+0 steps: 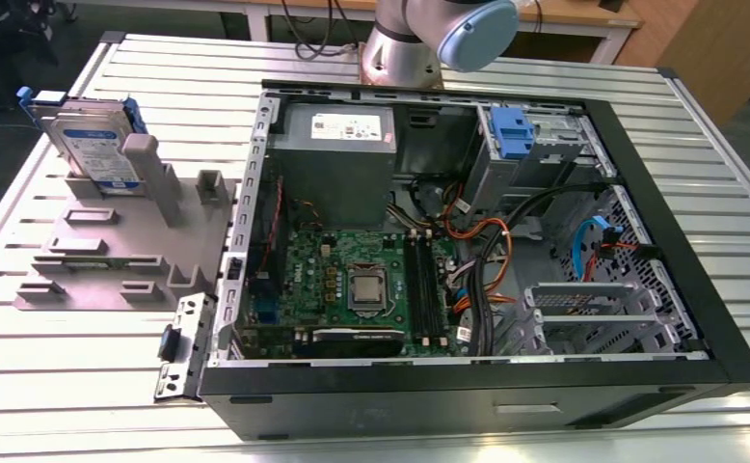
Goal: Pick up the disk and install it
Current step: 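Pick up the disk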
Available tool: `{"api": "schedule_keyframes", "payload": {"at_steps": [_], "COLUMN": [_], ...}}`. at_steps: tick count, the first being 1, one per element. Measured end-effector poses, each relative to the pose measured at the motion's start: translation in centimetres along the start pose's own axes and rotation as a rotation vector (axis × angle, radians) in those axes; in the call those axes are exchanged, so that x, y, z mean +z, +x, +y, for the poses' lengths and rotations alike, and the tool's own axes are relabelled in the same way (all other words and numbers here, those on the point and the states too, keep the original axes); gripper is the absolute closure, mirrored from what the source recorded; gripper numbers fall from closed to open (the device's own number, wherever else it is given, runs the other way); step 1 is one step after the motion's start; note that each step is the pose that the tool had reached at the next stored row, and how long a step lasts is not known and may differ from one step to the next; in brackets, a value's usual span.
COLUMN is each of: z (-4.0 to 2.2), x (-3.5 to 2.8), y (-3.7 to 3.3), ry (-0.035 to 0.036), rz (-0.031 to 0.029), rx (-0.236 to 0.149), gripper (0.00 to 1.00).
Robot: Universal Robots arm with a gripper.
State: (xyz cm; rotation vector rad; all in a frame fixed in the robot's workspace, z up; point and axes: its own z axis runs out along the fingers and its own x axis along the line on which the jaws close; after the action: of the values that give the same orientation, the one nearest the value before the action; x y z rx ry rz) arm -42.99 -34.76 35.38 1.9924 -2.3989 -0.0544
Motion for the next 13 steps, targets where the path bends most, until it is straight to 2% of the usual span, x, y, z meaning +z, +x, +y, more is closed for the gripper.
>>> {"api": "schedule_keyframes", "payload": {"at_steps": [4, 13], "z": [0.00, 0.15], "x": [0.15, 0.17], "y": [0.00, 0.03], "ry": [-0.0005, -0.0001], "rz": [0.0029, 0.0029], "rx": [-0.063, -0.064], "gripper": [0.23, 0.23]}}
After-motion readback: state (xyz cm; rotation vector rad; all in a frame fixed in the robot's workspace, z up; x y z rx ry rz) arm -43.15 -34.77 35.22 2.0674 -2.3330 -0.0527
